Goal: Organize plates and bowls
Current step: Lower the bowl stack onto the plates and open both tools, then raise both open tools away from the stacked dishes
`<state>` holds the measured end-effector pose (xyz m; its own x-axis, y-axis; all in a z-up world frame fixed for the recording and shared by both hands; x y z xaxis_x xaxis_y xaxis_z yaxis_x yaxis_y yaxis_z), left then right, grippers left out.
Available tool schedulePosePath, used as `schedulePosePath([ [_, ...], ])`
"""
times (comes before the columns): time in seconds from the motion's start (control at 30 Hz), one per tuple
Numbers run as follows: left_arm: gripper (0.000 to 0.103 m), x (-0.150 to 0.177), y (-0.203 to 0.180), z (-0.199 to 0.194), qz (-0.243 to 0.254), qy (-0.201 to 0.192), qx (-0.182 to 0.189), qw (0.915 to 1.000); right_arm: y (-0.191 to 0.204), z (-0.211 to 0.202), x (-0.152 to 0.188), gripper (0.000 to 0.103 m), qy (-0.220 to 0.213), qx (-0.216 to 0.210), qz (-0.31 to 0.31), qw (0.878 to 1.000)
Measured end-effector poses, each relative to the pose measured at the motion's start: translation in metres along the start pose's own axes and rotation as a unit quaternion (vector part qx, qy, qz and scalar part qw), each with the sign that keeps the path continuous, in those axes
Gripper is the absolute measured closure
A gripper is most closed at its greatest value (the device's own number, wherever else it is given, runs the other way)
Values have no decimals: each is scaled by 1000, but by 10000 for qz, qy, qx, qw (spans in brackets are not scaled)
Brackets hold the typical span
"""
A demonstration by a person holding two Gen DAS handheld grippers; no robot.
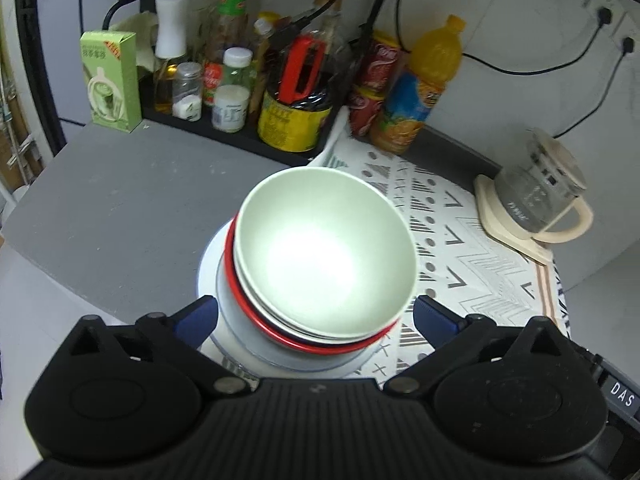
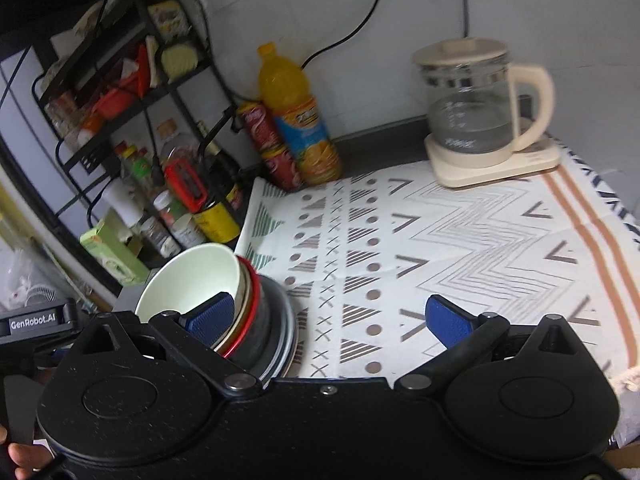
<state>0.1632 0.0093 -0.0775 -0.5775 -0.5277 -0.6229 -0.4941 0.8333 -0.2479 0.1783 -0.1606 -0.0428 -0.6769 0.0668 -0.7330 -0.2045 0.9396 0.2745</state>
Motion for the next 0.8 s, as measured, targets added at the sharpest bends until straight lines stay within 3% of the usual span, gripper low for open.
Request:
schedulePosePath([
  [0.4,0,-7,-15,-16,299,-232,652,9972,-13,-46,-7,0,-499,554,203,9970],
  [0.8,0,-15,-5,-37,1079,-197,1405,9840,25,-74,18,1,-679,1211,252,9900],
])
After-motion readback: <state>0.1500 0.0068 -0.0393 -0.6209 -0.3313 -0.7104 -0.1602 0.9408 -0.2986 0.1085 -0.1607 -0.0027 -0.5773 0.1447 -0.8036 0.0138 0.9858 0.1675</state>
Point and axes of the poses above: each gripper's, at about its wrist camera, not at the fingertips, and z roughly the way its jaws point, y to its left, x to its underside, the point moved 8 cm from there along z, roughly the way its jaws point, and after that the axes turned 6 degrees about -y, right-handed, at the moved point
